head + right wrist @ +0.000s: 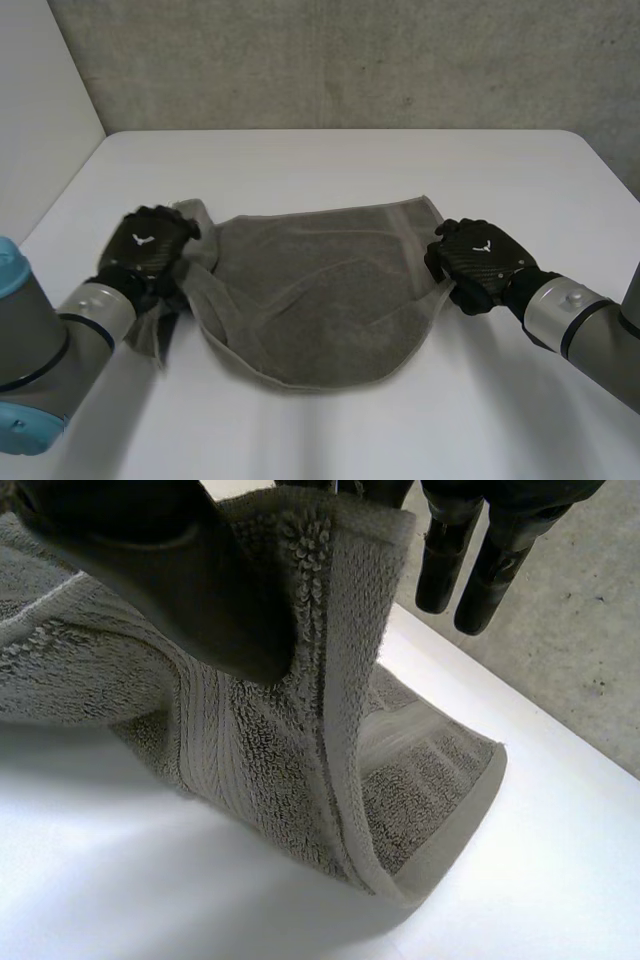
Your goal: Fold the towel.
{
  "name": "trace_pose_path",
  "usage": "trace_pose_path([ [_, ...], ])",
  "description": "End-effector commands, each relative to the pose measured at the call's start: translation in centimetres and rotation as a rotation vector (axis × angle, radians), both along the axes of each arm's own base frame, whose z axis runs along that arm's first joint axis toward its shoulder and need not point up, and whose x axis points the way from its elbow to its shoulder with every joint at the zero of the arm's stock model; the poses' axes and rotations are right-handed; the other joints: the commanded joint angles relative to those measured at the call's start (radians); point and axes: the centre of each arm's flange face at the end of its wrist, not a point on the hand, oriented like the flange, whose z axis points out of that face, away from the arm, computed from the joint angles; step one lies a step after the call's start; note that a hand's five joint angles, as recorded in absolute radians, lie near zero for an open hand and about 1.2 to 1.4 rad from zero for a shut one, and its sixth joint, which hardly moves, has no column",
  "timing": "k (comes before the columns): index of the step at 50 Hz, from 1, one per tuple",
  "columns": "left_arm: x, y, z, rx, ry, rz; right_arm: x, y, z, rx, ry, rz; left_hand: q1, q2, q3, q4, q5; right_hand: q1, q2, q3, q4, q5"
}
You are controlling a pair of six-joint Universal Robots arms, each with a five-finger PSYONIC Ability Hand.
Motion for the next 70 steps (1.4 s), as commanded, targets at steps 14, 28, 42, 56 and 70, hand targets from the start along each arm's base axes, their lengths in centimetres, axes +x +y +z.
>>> trace_pose_path([
  [14,2.4,0.1,2.0,-0.05,-0.145,0.106,-0.5,-0.1,-0.4,0.024,-0.012,-0.022,0.252,0.274,-0.052,-0.059,0.325,0.068,0.063,-0.044,-0.076,0.057],
  [28,2.5,0.3,1.6,0.029,-0.165,0.098,-0.7,-0.7,0.4,0.018,-0.032,-0.056,0.963,0.985,-0.052,-0.059,1.036,0.068,0.063,-0.044,-0.076,0.057],
  [42,3.8,4.1,12.4,-0.269,-0.079,0.137,-5.1,0.6,13.6,-0.229,-0.074,-0.186,0.963,0.985,-0.052,-0.059,1.036,0.068,0.063,-0.044,-0.076,0.057],
  [56,5.5,4.8,13.6,-0.264,-0.075,0.106,-5.0,2.7,16.0,-0.253,-0.068,-0.138,0.963,0.985,-0.052,-0.059,1.036,0.068,0.063,-0.044,-0.076,0.057],
  [70,4.9,-1.2,9.8,-0.125,-0.072,0.052,-3.2,-2.6,12.5,-0.152,-0.047,-0.086,0.963,0.985,-0.052,-0.059,1.036,0.068,0.063,-0.044,-0.076,0.057],
])
